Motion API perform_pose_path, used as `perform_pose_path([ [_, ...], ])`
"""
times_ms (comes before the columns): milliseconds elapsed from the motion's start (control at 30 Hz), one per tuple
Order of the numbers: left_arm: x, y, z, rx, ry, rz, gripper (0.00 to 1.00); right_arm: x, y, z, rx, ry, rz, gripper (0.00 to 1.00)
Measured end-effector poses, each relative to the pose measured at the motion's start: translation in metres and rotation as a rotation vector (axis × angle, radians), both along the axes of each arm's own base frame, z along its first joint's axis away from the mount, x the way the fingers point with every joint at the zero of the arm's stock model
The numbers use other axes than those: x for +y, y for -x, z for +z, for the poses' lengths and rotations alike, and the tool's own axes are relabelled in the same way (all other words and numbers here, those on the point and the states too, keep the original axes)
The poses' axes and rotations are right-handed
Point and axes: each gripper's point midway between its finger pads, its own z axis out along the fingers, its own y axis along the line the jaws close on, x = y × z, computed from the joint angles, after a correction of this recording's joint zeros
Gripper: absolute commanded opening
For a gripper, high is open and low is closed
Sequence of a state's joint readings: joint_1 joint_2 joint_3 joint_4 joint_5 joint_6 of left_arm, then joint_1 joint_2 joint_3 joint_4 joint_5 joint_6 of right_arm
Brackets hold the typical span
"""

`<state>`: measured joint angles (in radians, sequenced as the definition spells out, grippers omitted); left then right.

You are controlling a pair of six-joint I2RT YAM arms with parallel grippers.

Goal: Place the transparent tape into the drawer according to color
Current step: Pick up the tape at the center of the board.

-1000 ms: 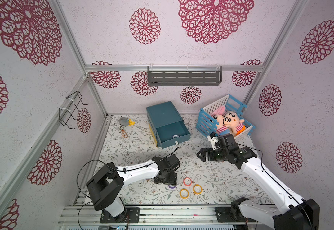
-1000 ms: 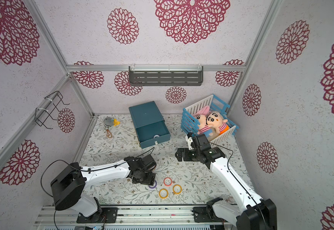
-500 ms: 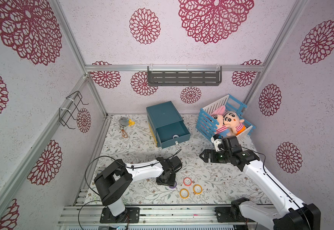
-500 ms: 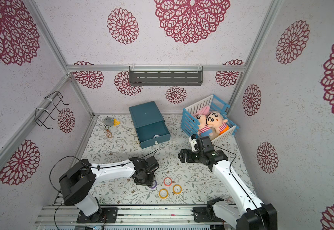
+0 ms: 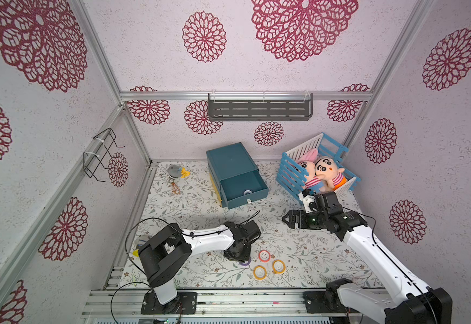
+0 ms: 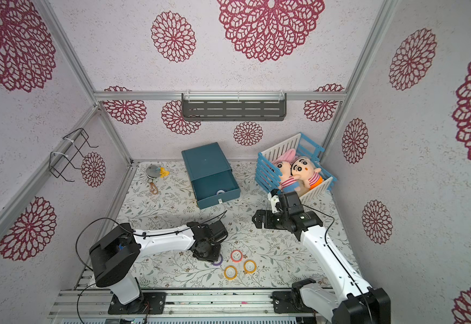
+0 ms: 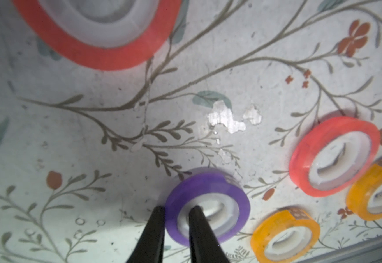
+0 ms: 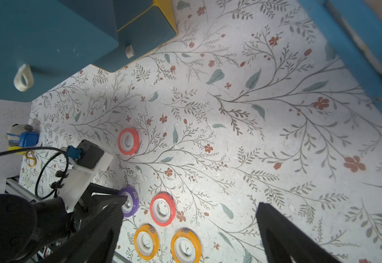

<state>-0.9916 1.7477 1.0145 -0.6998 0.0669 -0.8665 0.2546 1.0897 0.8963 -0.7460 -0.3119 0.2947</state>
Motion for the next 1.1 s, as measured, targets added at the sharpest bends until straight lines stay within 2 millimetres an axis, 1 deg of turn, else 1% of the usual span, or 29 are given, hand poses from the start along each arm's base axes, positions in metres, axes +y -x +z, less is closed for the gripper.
perform_pose_path([
  [133, -0.002, 0.000, 0.000, -0.002, 0.007, -0.001, 0.09, 0.000, 0.000, 0.000, -0.002, 0.002, 0.003, 0.99],
  [200, -0.002, 0.000, 0.000, -0.002, 0.007, -0.001, 0.02, -0.001, 0.000, 0.000, -0.002, 0.003, 0.002, 0.99],
  [233, -0.002, 0.000, 0.000, -0.002, 0.007, -0.001, 0.00, -0.001, 0.000, 0.000, -0.003, 0.002, 0.001, 0.99],
  [600, -0.003, 0.000, 0.001, -0.013, -0.008, -0.009, 0.00, -0.002, 0.000, 0.003, -0.014, -0.001, 0.003, 0.99],
  [833, 0.009, 0.002, 0.004, -0.019, -0.057, -0.009, 0.00, -0.003, -0.001, 0.004, -0.016, -0.009, 0.001, 0.99],
  [1100, 0.016, 0.000, 0.017, -0.049, -0.072, -0.006, 0.00, -0.003, -0.001, 0.004, -0.018, -0.014, 0.008, 0.99],
])
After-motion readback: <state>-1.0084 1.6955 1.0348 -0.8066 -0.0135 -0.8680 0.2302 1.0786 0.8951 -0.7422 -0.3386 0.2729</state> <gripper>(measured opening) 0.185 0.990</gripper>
